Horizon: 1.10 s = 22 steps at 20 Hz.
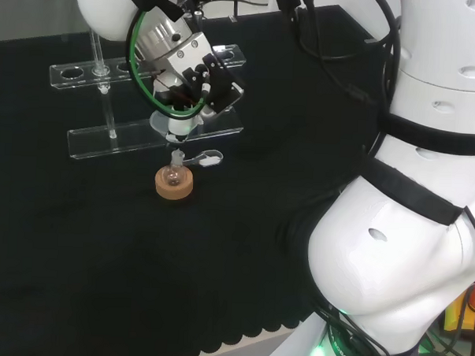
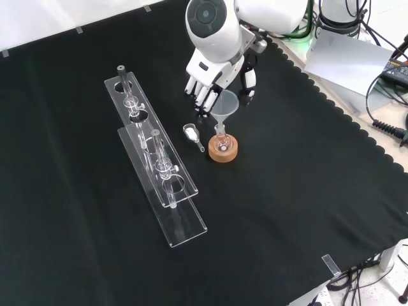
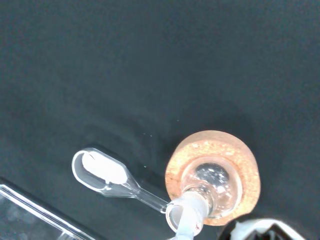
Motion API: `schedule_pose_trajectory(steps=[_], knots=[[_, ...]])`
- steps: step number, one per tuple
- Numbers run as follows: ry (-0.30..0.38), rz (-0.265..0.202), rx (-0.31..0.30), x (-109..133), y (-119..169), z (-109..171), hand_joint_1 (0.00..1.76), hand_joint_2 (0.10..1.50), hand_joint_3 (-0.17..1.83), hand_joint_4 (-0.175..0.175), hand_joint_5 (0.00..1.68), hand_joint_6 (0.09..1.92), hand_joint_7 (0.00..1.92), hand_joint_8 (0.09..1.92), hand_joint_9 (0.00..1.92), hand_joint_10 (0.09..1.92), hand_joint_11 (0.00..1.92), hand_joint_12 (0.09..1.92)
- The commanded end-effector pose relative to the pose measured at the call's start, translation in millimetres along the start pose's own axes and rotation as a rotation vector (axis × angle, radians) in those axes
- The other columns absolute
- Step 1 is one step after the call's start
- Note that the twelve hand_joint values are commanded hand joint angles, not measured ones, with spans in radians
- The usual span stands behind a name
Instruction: Place the funnel on the round-bottom flask.
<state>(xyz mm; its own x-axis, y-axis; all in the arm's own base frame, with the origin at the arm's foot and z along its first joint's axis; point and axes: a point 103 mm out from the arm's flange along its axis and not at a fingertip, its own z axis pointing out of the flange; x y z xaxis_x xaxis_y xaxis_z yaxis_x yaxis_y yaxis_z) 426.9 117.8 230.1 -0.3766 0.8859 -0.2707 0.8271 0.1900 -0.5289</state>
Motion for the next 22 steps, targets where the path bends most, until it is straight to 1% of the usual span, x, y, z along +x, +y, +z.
schedule_pose_trajectory(steps=[1,7,10,12,13,22], knots=[[-0.013,-0.016,-0.006,14.3,2.1,-2.1,0.89,0.7,0.76,-0.007,0.5,0.45,0.44,0.65,0.87,0.51,0.52,1.29],[-0.036,0.0,0.009,22.0,4.7,-4.1,0.89,0.7,0.76,-0.007,0.5,0.46,0.44,0.65,0.87,0.51,0.52,1.29],[-0.044,0.003,0.011,21.1,5.7,-3.7,0.89,0.7,0.76,-0.007,0.5,0.46,0.44,0.65,0.87,0.51,0.52,1.29],[-0.035,0.005,0.013,15.9,7.3,-3.0,0.89,0.7,0.76,-0.007,0.5,0.46,0.44,0.65,0.87,0.51,0.52,1.29],[-0.041,0.013,0.01,18.4,6.6,-3.8,0.89,0.7,0.76,-0.007,0.49,0.46,0.44,0.65,0.87,0.51,0.52,1.29],[-0.03,0.0,0.013,8.3,8.6,1.3,0.89,0.7,0.76,-0.007,0.49,0.47,0.43,0.65,0.86,0.51,0.52,1.29]])
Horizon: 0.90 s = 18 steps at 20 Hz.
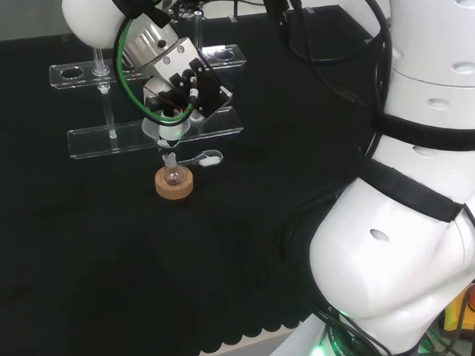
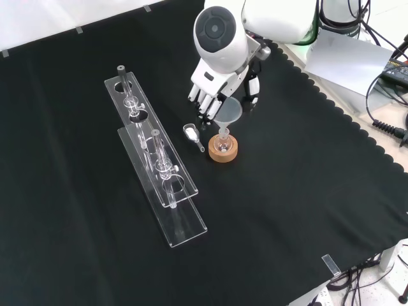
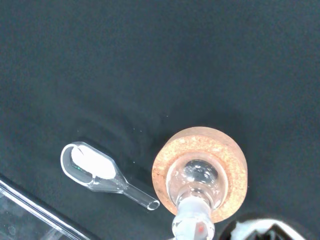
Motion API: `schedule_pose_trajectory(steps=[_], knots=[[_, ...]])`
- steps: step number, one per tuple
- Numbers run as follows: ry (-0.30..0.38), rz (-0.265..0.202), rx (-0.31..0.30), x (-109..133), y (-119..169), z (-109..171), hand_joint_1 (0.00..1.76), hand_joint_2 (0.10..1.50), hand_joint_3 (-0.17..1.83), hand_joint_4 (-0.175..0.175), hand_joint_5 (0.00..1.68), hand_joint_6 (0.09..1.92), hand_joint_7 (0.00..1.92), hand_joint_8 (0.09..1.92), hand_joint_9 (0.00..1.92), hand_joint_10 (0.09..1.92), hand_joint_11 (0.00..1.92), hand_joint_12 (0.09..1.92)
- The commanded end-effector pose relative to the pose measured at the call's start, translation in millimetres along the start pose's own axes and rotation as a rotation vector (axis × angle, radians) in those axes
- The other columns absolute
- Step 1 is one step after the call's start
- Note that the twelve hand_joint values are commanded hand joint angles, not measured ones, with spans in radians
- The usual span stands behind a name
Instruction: Place the funnel on the round-bottom flask.
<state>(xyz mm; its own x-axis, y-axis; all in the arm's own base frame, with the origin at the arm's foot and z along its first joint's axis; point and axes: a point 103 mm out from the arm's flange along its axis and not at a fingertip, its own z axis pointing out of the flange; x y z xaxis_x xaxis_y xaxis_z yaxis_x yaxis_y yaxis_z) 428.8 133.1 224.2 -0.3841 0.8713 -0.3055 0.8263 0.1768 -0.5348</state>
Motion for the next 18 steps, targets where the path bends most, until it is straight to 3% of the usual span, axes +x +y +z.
schedule_pose_trajectory(steps=[1,12,16,18], knots=[[0.006,-0.011,0.002,-6.4,0.8,4.9,0.89,0.7,0.76,-0.007,0.49,0.47,0.43,0.65,0.86,0.51,0.52,1.29],[0.027,-0.019,0.006,-3.7,-1.0,7.8,0.88,0.7,0.76,-0.011,0.44,0.46,0.42,0.65,0.85,0.52,0.51,1.29],[0.026,-0.011,0.01,0.5,-1.7,6.6,0.84,0.67,0.78,-0.025,0.32,0.22,0.36,0.68,0.79,0.56,0.49,1.31],[0.033,-0.035,0.016,0.2,-0.7,6.9,0.82,0.66,0.78,-0.028,0.28,0.14,0.32,0.69,0.77,0.58,0.49,1.31]])
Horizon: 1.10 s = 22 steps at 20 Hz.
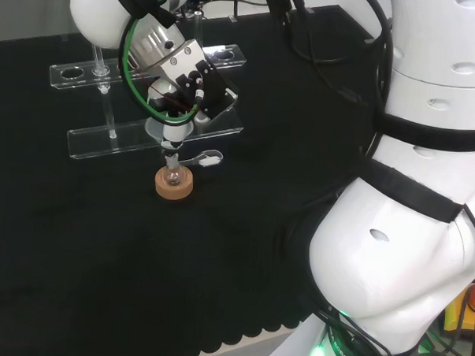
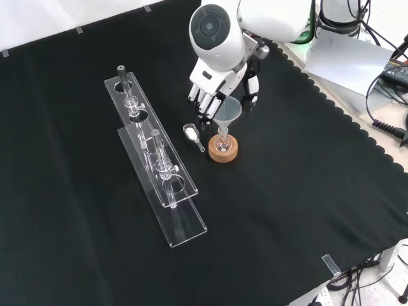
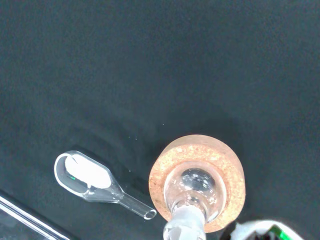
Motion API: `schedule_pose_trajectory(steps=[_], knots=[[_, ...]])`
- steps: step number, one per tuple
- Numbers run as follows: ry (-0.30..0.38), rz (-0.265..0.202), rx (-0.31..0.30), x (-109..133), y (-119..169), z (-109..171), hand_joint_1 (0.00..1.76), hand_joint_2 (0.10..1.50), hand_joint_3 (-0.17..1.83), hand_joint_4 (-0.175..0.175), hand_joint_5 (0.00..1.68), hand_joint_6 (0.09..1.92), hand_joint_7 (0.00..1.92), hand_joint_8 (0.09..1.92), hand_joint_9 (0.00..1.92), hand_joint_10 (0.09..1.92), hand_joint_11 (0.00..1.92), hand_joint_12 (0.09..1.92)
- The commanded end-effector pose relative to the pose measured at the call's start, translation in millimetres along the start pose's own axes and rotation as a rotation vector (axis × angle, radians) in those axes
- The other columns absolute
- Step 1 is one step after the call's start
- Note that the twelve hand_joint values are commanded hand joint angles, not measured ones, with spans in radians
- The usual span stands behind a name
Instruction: Place the funnel on the round-bottom flask.
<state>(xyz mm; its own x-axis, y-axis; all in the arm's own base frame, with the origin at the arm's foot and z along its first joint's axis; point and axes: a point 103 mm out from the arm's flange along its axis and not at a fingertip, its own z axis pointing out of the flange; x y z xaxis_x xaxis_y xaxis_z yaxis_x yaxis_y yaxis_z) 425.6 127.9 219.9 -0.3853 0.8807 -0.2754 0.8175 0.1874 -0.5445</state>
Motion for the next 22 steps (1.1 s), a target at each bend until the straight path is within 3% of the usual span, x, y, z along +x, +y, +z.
schedule_pose_trajectory(steps=[1,8,15,22], knots=[[0.003,-0.017,0.016,0.9,1.1,0.5,0.81,0.65,0.78,-0.029,0.27,0.11,0.31,0.69,0.76,0.58,0.48,1.31],[-0.014,0.006,0.051,-1.6,1.2,2.3,0.76,0.63,0.74,-0.03,0.21,0.09,0.21,0.7,0.68,0.61,0.42,1.34],[-0.025,0.026,0.039,-1.9,-1.9,1.9,0.74,0.63,0.73,-0.031,0.18,0.09,0.18,0.69,0.65,0.61,0.41,1.34],[-0.021,0.03,0.029,-4.1,-3.4,2.0,0.73,0.64,0.7,-0.032,0.12,0.09,0.05,0.67,0.49,0.65,0.37,1.36]])
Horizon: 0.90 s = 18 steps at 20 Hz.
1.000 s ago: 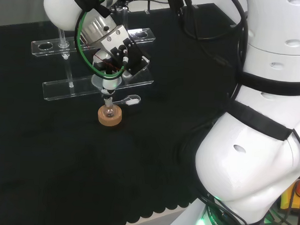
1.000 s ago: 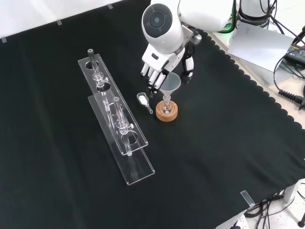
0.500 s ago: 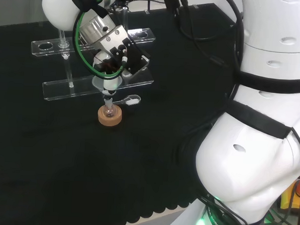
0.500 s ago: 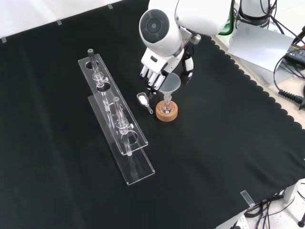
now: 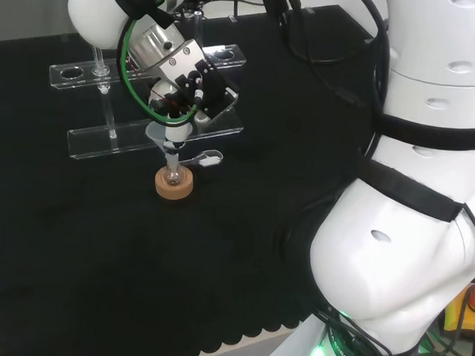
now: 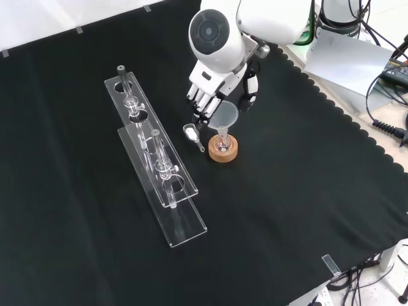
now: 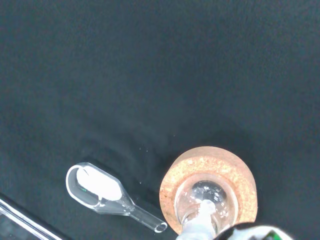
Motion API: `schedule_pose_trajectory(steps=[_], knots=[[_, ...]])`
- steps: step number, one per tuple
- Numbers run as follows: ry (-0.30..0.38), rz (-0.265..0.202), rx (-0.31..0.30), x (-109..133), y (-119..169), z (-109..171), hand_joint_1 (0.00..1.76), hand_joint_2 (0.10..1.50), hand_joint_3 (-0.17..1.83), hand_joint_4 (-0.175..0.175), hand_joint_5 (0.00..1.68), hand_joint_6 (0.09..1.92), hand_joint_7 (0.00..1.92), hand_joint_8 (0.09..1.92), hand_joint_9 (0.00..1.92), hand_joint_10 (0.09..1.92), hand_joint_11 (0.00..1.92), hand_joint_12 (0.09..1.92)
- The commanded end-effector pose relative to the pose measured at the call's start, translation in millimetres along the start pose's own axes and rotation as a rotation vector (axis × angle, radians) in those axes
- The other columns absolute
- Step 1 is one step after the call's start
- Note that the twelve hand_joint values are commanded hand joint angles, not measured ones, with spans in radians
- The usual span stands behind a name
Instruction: Place the funnel on the round-bottom flask.
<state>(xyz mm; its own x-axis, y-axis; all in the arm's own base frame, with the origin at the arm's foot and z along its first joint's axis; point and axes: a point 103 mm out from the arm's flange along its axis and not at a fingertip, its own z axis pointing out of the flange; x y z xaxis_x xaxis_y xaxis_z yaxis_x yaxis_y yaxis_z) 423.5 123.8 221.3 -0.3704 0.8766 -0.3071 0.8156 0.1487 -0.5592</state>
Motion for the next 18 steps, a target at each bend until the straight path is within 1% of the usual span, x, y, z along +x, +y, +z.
schedule_pose_trajectory(steps=[1,4,7,12,14,18], knots=[[-0.001,0.001,0.003,-1.4,0.1,0.7,0.73,0.64,0.7,-0.031,0.12,0.09,0.04,0.67,0.48,0.65,0.36,1.36],[0.0,0.0,0.006,-3.6,-0.3,1.7,0.73,0.63,0.69,-0.031,0.11,0.09,0.04,0.67,0.47,0.65,0.35,1.36],[0.008,-0.005,-0.008,-6.7,-2.3,1.5,0.72,0.63,0.69,-0.03,0.11,0.09,0.03,0.67,0.46,0.65,0.34,1.36],[0.038,-0.012,-0.068,-13.7,-13.6,-4.0,0.67,0.63,0.66,-0.027,0.09,0.09,0.01,0.66,0.41,0.67,0.3,1.38],[0.052,-0.019,-0.101,-18.9,-20.4,-7.5,0.67,0.63,0.65,-0.027,0.09,0.09,0.01,0.66,0.4,0.68,0.28,1.39],[0.083,-0.015,-0.144,-30.4,-32.1,-12.3,0.66,0.63,0.64,-0.028,0.09,0.09,0.02,0.67,0.39,0.68,0.27,1.4]])
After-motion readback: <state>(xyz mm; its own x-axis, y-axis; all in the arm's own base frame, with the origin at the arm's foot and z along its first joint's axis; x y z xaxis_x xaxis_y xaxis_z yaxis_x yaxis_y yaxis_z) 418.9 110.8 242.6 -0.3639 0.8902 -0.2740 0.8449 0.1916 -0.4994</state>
